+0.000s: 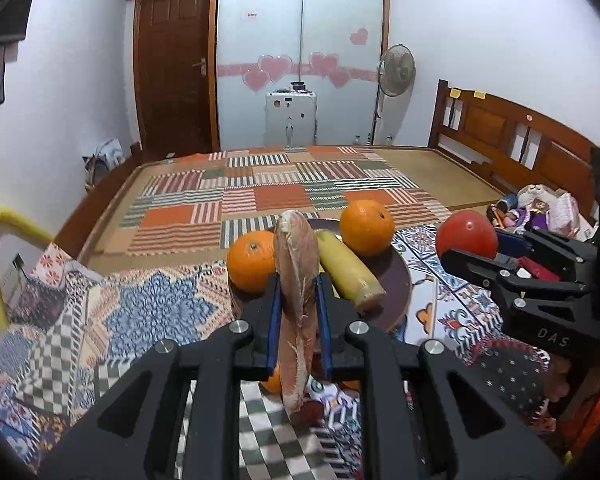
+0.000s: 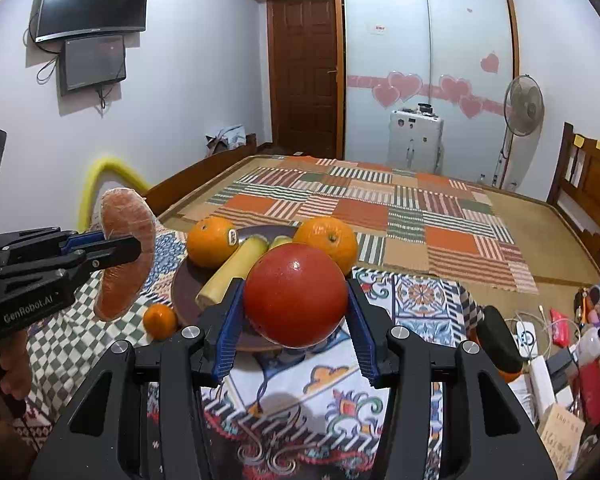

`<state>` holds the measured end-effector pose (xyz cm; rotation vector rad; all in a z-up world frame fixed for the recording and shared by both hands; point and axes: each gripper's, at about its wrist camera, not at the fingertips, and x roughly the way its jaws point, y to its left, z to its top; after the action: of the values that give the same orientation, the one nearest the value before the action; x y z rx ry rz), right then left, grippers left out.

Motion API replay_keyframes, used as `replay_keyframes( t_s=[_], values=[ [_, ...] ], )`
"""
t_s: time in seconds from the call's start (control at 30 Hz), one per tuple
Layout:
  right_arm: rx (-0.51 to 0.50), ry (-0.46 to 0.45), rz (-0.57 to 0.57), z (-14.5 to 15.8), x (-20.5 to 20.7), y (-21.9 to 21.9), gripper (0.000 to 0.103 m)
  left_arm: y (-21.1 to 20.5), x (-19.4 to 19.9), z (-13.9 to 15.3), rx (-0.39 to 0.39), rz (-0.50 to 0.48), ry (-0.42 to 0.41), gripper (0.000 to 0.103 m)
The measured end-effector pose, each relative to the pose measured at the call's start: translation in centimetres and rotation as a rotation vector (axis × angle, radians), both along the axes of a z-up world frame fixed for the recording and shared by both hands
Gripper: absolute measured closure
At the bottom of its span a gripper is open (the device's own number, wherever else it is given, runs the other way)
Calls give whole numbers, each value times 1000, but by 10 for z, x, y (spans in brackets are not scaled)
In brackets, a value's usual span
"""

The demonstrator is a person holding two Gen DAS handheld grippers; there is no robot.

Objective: Organize fruits
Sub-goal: 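Carry the pomelo segment with the left gripper while the right gripper carries the tomato over the plate, then lower the pomelo segment and tomato onto the purple plate and open both grippers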

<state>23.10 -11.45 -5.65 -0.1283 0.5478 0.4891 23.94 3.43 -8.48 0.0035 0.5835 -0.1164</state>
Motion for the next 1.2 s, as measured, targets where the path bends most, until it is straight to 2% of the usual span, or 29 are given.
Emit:
replay_keyframes(
  t_s=[0.2, 0.4, 0.57, 0.83, 1.2],
  values=[
    [5, 11, -1, 0, 14, 5, 57, -5, 19, -4, 14, -9, 5, 87],
    [-7, 68, -21, -13, 33, 6, 57, -9, 36, -12, 27, 13, 22, 87],
    [-30, 148, -13, -29, 47, 10, 57, -3, 56, -22, 0, 37, 70, 87],
    [-51, 191, -10, -40, 55, 13, 57, 7, 74, -35, -59, 39, 138, 87],
    [-52, 216, -19, -42, 58, 16, 57, -9, 79, -35, -22, 30, 144, 85]
  ],
)
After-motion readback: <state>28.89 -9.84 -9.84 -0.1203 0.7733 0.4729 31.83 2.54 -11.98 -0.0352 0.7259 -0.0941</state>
